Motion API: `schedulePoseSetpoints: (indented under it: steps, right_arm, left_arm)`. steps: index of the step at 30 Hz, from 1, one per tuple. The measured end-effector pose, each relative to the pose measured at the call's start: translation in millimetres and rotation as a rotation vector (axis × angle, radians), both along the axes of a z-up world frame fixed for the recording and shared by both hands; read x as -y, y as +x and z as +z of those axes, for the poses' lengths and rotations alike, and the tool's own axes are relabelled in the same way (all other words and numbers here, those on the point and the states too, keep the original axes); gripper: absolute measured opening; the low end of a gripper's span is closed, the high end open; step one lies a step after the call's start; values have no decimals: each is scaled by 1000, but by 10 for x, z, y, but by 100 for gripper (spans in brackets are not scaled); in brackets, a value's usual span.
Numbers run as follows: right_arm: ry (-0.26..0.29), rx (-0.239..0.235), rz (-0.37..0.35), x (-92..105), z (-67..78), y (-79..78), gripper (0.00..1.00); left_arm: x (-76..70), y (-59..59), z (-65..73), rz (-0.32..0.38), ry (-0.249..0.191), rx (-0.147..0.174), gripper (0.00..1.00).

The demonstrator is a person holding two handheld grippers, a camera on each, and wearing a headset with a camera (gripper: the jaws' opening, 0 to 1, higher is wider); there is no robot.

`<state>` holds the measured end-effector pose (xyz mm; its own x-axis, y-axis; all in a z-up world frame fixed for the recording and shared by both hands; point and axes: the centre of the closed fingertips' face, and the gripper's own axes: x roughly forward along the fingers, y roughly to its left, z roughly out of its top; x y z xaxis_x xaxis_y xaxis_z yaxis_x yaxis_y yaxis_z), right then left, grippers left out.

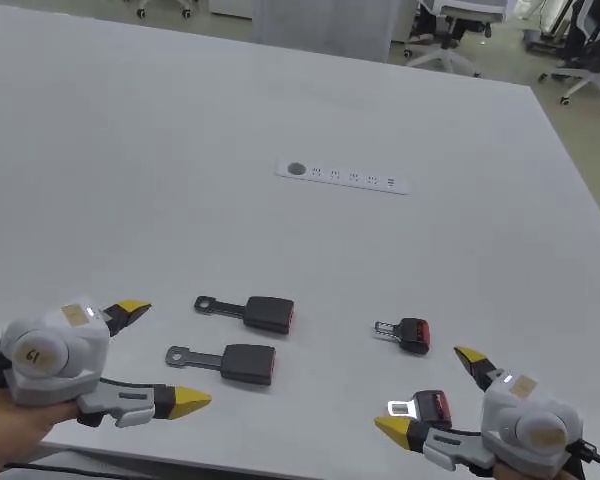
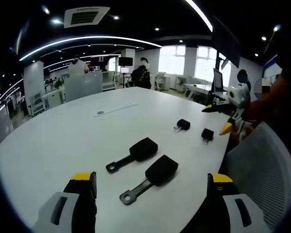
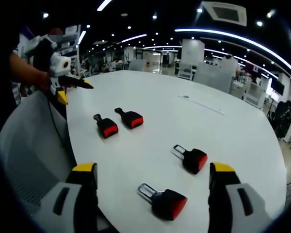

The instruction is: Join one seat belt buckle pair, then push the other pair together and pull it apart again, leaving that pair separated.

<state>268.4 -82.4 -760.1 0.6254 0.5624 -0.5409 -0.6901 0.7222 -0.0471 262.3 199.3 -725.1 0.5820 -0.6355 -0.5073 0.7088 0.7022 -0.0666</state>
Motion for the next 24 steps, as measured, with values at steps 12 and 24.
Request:
schedulePoseSetpoints:
  steps: [12, 24]
  right_arm:
    - [0, -6, 4, 25, -21, 22, 97]
    - [-2, -28, 21, 39, -66, 11, 96]
  left_arm:
    - [22, 22, 4, -6, 2, -2, 97]
    - [67, 38, -47, -41, 24, -10, 97]
